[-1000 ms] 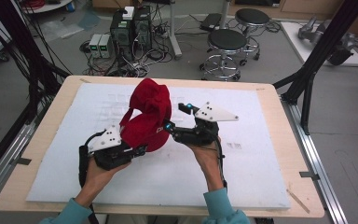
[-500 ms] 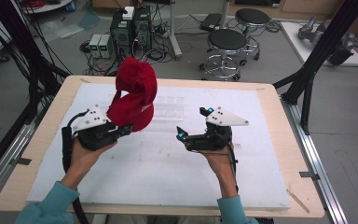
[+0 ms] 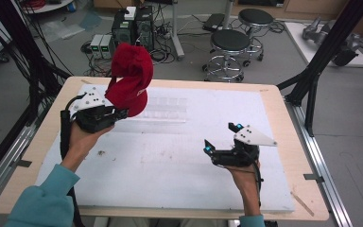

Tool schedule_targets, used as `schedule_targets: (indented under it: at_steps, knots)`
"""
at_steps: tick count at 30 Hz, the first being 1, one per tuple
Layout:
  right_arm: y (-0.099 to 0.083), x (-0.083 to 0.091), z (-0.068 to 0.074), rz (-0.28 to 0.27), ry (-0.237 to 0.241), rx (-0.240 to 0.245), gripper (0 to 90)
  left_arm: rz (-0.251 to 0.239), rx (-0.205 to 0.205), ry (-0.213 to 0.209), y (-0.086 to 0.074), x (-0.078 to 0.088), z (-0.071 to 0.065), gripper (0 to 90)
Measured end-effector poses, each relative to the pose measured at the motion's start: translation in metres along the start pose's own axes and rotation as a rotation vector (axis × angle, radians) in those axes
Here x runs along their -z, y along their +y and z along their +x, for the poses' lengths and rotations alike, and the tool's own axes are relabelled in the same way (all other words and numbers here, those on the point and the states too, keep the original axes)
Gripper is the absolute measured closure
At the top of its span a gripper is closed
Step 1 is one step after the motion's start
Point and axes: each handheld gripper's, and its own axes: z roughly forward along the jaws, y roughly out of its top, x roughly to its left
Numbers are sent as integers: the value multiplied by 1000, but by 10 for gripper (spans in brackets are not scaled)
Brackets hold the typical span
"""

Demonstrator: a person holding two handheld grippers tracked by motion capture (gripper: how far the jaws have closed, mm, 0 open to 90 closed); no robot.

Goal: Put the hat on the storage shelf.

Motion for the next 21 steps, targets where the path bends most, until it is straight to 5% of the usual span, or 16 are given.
schedule_targets:
  at_steps: [13,21]
  knots:
    - [-54,19,-14,-37,-37,-65,3,55,6,59,2,-12,30,854]
    - [-68,14,-15,-48,-41,-89,4,88,11,82,-4,-28,41,854]
